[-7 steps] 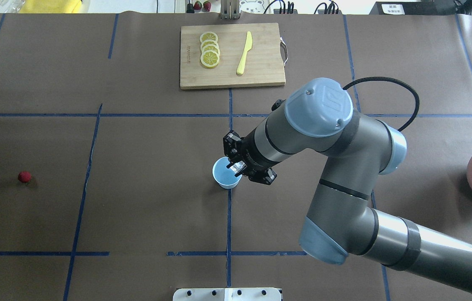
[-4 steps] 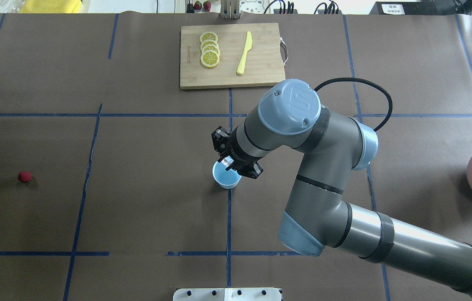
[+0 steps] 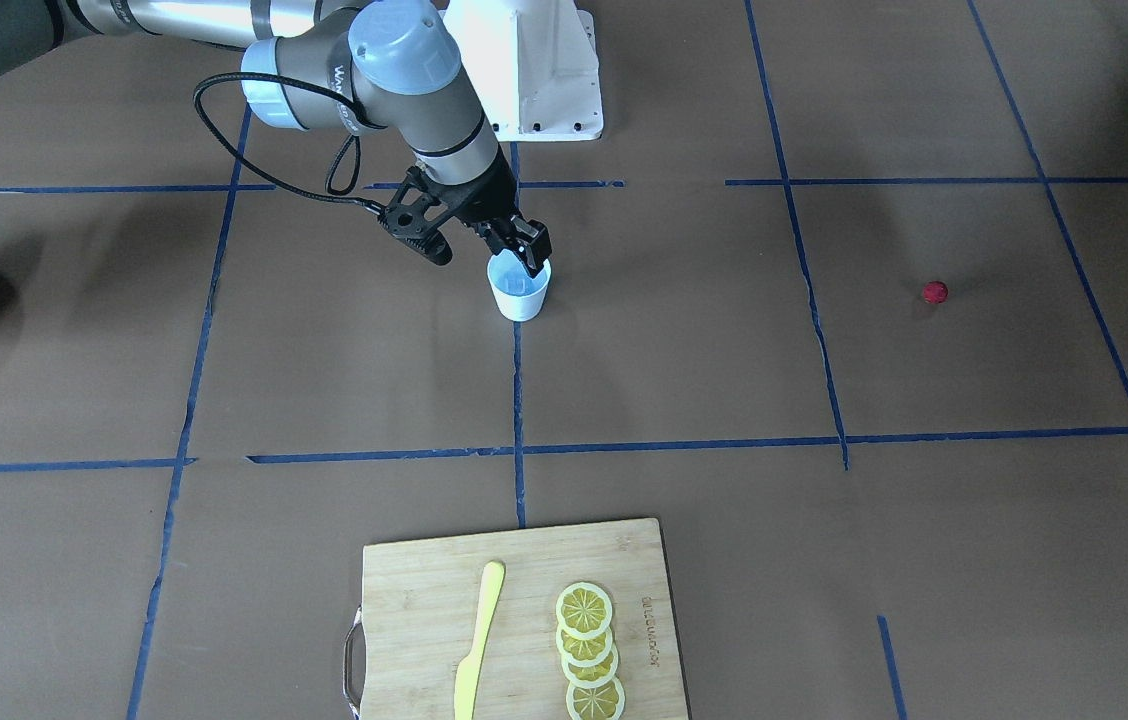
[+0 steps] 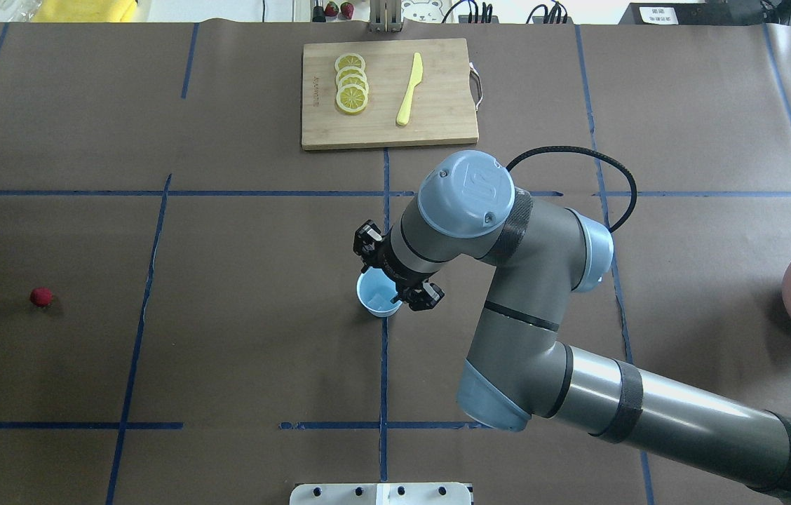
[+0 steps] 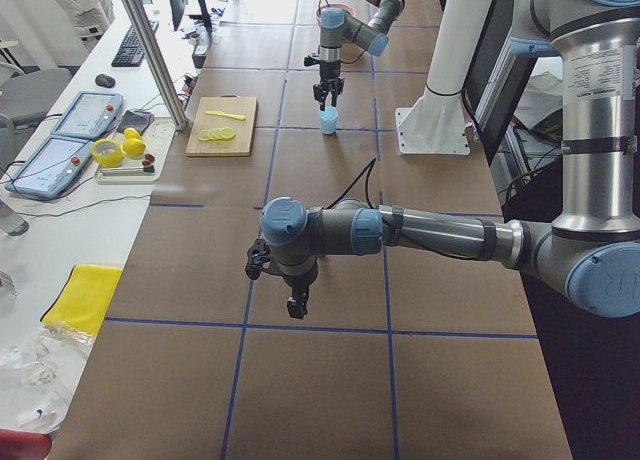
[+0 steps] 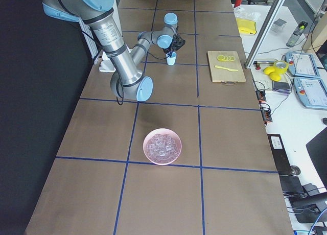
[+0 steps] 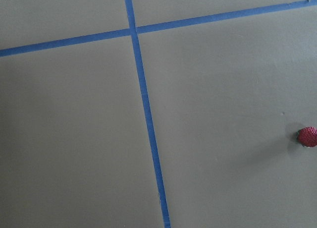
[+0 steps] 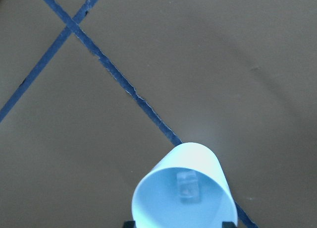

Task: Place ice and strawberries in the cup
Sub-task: 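Open the right gripper to drop the ice cube into the cup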

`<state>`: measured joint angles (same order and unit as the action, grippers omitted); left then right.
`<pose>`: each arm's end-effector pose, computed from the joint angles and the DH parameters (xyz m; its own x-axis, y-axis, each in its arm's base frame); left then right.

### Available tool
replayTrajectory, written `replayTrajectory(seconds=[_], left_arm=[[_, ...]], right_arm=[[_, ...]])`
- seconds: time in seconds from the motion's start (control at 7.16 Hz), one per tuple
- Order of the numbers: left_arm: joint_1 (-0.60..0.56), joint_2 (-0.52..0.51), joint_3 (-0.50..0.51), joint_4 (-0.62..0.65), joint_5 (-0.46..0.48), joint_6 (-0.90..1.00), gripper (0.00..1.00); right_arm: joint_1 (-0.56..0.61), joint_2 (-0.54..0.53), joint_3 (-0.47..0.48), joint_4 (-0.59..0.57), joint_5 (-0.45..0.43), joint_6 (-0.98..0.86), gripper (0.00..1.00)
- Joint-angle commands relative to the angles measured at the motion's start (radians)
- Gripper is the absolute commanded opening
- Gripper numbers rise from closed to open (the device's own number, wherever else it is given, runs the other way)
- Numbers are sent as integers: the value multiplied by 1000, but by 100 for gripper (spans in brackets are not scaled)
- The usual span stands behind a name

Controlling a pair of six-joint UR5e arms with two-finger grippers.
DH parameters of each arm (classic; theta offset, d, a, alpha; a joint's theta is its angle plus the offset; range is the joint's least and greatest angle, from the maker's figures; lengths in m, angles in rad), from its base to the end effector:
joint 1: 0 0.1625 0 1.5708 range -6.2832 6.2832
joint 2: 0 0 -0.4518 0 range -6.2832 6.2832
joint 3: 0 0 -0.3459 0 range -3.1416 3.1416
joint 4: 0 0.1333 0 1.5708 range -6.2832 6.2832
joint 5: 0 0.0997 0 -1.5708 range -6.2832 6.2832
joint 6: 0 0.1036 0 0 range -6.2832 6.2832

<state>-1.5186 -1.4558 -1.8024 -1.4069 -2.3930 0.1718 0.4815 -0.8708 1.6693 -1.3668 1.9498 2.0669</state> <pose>-0.0371 -0.3904 0.6462 0.6625 0.1714 -0.7291 -0.1679 0.9827 0.0785 -0.5474 -0.3932 0.2281 0.3463 0.6799 0.6464 -0.3624 0.7325 -0.5763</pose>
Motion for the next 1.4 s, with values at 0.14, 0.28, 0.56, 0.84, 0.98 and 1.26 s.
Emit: replayTrajectory(seconds=[0.14,0.28,0.56,0.84,0.98,1.26], left_arm=[[2,-3,0,-1,-52,-11,100],[2,-2,-3,-3,-101,-14,100],[2,-1,-5,-3,-97,-14,100],[2,-1,-5,-1,-97,-15,100],[2,-1,-5,-1,-100,-15,100],[2,2,-5,-1,-104,-15,100]], right_arm=[[76,-14,38,-6,61,-7,69],[159,-86,77,-8,168,-69,69],[299,-361,249,-9,263,-366,70],[408,-636,355,-5,291,-671,75],[467,-727,363,-2,291,-844,75],[564,-838,356,-5,302,-1122,75]])
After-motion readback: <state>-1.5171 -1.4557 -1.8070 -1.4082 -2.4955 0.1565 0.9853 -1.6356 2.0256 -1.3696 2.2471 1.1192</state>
